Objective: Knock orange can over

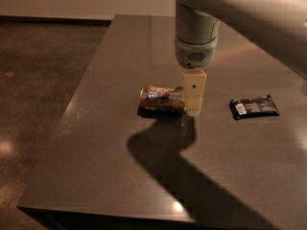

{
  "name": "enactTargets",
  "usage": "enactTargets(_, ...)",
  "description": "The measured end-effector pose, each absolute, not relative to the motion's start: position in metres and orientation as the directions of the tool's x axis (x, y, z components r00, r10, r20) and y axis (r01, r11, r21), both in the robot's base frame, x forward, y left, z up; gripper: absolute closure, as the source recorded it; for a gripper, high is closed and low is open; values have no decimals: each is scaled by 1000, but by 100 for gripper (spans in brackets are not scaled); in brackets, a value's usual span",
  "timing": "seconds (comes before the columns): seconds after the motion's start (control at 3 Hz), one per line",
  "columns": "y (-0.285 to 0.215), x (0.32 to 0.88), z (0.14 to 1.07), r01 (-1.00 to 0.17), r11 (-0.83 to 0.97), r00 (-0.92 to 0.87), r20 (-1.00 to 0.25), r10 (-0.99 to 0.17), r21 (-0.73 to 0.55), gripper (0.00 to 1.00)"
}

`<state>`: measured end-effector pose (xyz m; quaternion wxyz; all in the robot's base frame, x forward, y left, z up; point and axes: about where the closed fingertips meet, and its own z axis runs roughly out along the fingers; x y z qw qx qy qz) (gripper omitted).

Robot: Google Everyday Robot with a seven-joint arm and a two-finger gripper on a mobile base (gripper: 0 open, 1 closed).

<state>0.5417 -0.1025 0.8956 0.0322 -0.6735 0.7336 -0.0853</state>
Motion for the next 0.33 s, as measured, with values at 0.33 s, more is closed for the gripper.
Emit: enactTargets(0.33,-103,542,896,-983,78,-91,68,-994,-169,0)
